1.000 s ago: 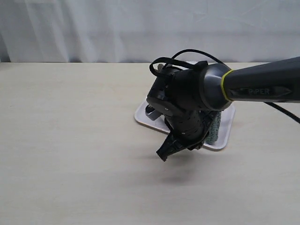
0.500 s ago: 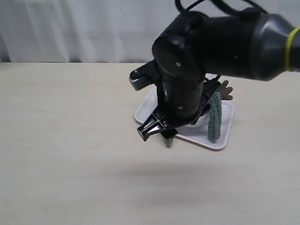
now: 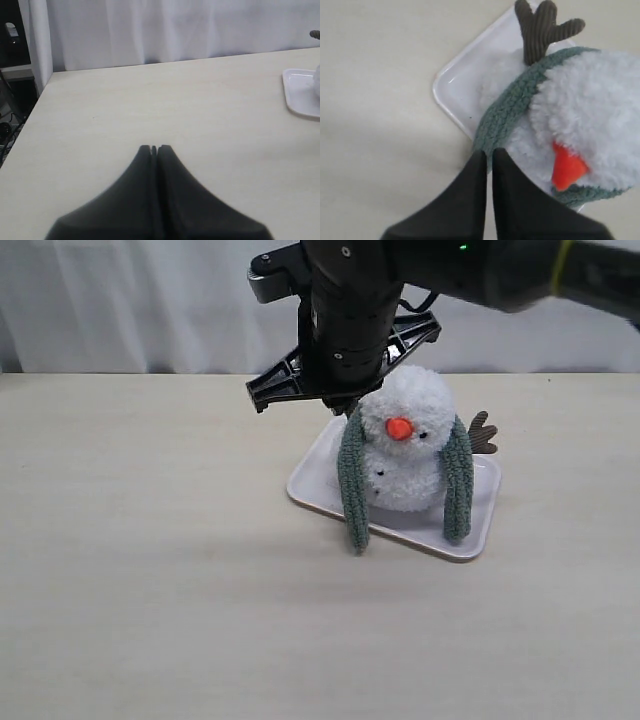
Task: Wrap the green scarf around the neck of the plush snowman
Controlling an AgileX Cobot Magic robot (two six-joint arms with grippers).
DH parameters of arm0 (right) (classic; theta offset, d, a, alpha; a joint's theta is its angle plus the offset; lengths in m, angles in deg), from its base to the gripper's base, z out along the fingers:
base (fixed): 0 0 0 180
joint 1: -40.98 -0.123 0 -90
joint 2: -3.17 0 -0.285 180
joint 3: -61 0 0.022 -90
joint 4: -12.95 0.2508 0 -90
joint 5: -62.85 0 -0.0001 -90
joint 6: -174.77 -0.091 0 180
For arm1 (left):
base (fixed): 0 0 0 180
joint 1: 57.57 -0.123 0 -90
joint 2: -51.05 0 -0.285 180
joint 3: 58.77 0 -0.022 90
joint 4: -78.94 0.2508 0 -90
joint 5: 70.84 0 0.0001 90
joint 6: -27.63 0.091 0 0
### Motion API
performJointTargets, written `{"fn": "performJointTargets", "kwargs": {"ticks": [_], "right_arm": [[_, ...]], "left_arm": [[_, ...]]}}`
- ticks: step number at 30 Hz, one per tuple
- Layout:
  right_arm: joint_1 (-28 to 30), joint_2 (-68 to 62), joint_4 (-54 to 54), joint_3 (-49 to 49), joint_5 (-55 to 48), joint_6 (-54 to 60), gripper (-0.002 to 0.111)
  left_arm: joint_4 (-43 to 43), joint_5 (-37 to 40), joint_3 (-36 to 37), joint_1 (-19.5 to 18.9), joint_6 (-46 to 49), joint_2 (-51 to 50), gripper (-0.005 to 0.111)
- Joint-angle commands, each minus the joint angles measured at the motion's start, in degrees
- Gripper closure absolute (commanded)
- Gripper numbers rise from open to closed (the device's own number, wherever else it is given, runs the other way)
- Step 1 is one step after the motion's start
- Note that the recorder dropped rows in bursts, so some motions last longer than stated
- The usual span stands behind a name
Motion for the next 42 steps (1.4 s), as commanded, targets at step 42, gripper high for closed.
{"fn": "performJointTargets", "kwargs": {"ticks": [42], "right_arm": [[4.9,11.2,-3.5,3.0,-2.2,-1.2,0.071]], "left_arm": [[0.0,-0.7,0.1,0.5,0.0,0.1,0.107]]}}
